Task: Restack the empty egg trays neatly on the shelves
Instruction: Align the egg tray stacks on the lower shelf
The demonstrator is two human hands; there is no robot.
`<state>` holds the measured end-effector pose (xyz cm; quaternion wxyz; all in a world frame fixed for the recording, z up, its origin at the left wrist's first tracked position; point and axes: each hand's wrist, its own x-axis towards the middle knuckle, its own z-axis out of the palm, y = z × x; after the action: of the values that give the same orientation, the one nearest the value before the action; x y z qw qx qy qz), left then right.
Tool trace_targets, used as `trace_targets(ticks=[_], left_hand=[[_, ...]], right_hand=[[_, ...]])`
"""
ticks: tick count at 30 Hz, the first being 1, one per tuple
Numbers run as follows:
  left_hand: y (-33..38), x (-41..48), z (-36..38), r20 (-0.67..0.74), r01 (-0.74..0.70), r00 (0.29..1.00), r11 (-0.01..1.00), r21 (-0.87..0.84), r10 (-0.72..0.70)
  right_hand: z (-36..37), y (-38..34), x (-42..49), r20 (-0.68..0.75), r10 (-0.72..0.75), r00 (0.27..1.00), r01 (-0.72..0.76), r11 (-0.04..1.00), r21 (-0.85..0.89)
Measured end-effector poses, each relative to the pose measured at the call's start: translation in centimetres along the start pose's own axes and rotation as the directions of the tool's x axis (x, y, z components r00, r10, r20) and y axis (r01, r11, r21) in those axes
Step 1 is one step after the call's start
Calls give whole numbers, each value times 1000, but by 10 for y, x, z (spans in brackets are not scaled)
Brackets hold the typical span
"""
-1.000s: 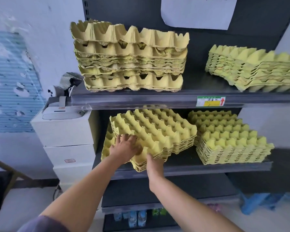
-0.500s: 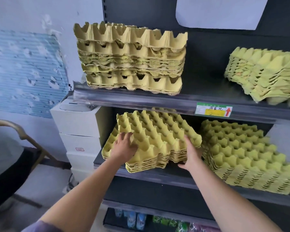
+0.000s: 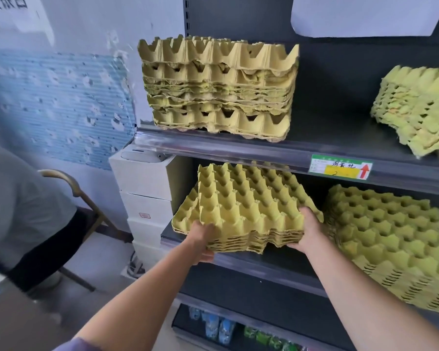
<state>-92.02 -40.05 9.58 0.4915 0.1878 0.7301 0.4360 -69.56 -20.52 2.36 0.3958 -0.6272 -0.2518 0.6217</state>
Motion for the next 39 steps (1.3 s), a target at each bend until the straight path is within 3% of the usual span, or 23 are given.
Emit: trace_targets(ticks=[5,10,13,22,28,33,35,36,39], left_hand=[[14,22,-15,-41,-55,998,998,-28,53],[37,45,-37,-107,-151,983,988,-37,146],[50,60,-50,-153,-200,969,979,-28,194],[46,99,-81,-139,-221,963,972,81,231],[29,119,-96,-24,-180,983,977,114,184],[26,127,-95,-51,-190,977,955,228,206],[30,119,-89,-74,-249,951,888,388,299],[31,115,-87,-66,-279,929,805,524,365],[26,105,-81,101,-386,801,379,841,590]], right_hand=[[12,-19,-106,-8,-38,999,39,992,123],[40,-14,-122,-107,-66,992,83,983,163],[59,-6,-125,-193,-126,973,153,980,129],[109,11,-139,-293,-145,945,166,985,46],[122,25,-130,-263,-119,958,114,993,-34],[121,34,-131,-310,-83,947,45,991,-126],[119,35,-132,-323,-102,941,55,987,-150],[119,35,-131,-303,-109,947,69,988,-139],[113,36,-129,-217,-140,966,106,982,-159]])
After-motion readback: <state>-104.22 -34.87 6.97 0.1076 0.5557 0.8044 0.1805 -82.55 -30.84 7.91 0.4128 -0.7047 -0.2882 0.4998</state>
